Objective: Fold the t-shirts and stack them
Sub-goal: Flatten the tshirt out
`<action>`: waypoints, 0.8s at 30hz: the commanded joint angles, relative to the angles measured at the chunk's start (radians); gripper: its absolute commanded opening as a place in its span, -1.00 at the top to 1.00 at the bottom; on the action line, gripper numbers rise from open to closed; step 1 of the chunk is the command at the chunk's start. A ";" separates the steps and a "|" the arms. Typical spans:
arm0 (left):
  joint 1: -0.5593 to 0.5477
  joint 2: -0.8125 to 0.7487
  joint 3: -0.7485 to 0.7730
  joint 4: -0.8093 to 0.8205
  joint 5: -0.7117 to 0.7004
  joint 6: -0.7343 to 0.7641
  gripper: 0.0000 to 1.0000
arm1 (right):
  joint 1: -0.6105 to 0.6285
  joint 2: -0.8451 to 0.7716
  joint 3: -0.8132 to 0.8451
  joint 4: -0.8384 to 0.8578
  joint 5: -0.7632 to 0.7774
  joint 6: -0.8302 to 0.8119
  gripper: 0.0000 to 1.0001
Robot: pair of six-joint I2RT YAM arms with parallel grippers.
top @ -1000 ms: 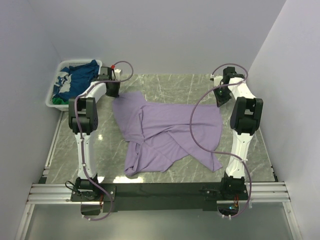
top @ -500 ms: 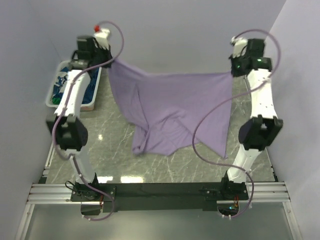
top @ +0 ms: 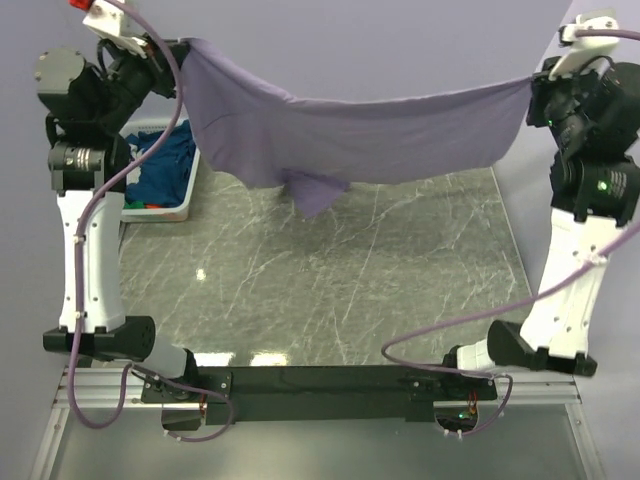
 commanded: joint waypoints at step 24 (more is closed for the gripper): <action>0.019 -0.285 0.015 0.172 -0.135 -0.103 0.99 | -0.004 -0.335 -0.090 0.299 0.118 0.061 1.00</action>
